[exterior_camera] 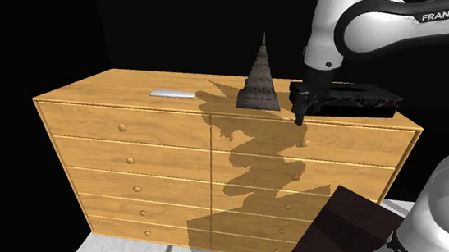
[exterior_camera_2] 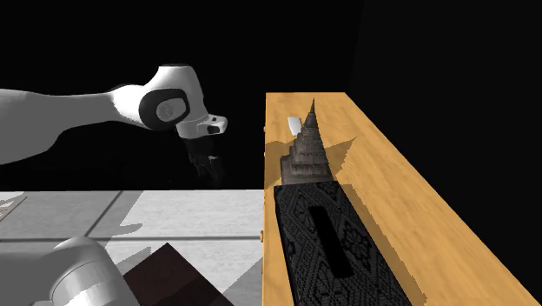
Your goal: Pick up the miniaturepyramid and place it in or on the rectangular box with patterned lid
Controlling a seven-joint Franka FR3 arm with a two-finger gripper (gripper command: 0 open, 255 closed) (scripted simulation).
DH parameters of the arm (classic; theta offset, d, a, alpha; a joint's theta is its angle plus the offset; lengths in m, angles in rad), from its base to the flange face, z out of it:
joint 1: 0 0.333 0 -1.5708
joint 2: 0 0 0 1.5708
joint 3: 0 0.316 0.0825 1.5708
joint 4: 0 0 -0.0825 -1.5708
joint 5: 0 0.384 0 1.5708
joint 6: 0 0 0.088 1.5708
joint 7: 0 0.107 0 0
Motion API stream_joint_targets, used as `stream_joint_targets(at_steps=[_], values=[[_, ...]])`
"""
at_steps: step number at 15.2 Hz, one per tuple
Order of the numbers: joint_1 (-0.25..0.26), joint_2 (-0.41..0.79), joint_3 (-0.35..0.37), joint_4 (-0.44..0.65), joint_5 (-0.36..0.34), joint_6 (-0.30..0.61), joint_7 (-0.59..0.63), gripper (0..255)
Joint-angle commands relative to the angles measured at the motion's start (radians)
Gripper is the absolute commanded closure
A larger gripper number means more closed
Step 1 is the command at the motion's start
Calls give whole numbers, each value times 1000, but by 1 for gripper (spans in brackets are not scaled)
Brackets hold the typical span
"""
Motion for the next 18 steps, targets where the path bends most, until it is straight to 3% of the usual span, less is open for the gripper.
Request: stream_joint_targets(at_steps=[1, 6, 10, 18], values=[[-25, 29, 33, -6, -25, 110, 69, 0], [-118, 112, 114, 0, -126, 348, 248, 0], [-223, 183, 192, 32, -247, 507, 423, 0], [-511, 313, 398, 166, -606, 694, 872, 0]])
